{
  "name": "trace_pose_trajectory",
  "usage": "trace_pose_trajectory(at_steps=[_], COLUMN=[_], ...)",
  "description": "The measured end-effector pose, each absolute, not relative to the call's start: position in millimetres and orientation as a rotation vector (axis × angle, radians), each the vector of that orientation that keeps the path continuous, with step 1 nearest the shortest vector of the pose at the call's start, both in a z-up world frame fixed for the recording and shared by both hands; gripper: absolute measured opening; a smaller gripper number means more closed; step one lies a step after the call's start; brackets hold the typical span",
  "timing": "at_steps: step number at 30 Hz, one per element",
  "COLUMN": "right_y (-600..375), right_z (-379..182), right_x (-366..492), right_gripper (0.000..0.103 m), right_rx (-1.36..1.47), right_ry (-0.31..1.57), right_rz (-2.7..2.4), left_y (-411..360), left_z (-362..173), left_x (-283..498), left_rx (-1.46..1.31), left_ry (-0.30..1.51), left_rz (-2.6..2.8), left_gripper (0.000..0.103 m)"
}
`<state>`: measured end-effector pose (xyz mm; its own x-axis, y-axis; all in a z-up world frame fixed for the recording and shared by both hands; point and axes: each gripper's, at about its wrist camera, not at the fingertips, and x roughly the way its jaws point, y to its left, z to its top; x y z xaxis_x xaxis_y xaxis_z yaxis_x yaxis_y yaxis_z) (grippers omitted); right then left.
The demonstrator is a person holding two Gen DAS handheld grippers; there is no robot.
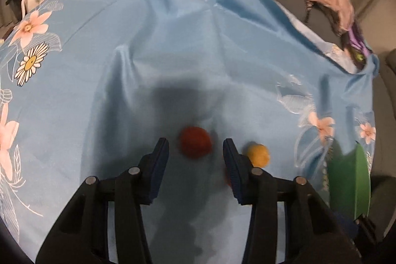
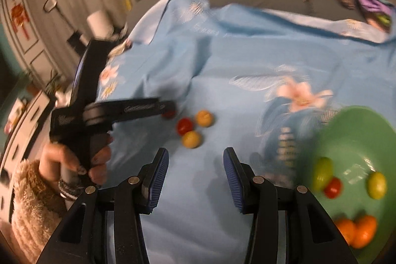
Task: Organize fruits
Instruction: 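Grasp another red tomato with the left gripper while the right gripper grasps a red cherry tomato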
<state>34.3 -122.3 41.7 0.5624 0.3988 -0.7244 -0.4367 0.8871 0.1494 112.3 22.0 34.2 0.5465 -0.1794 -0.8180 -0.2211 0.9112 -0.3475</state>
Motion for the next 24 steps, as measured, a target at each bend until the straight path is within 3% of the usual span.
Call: trace_pose_trajectory(at_steps=[4,6,24], right_y=[-113.9,-110.3,-50.7], right_z=[31.3,30.5,-4.6], right_x=[47.2,53.3,110.7], right_gripper=[0.046,0.046,0.044], right_rx=[-0.069,-0.079,-0.207], right_ry=[0.882,0.893,0.994], right_rz=[0.496,0.508,0.517], left_y=[28.4,29.9,43.0], left_z=[29.0,28.7,68.2], left_x=[114.3,113.1,49.2], left_rx=[-0.467,-0.467,-0.481], left_ry=[1.006,0.998,0.886], left_rz=[0.031,0.039,0.145], left_gripper=[0.038,0.028,0.028])
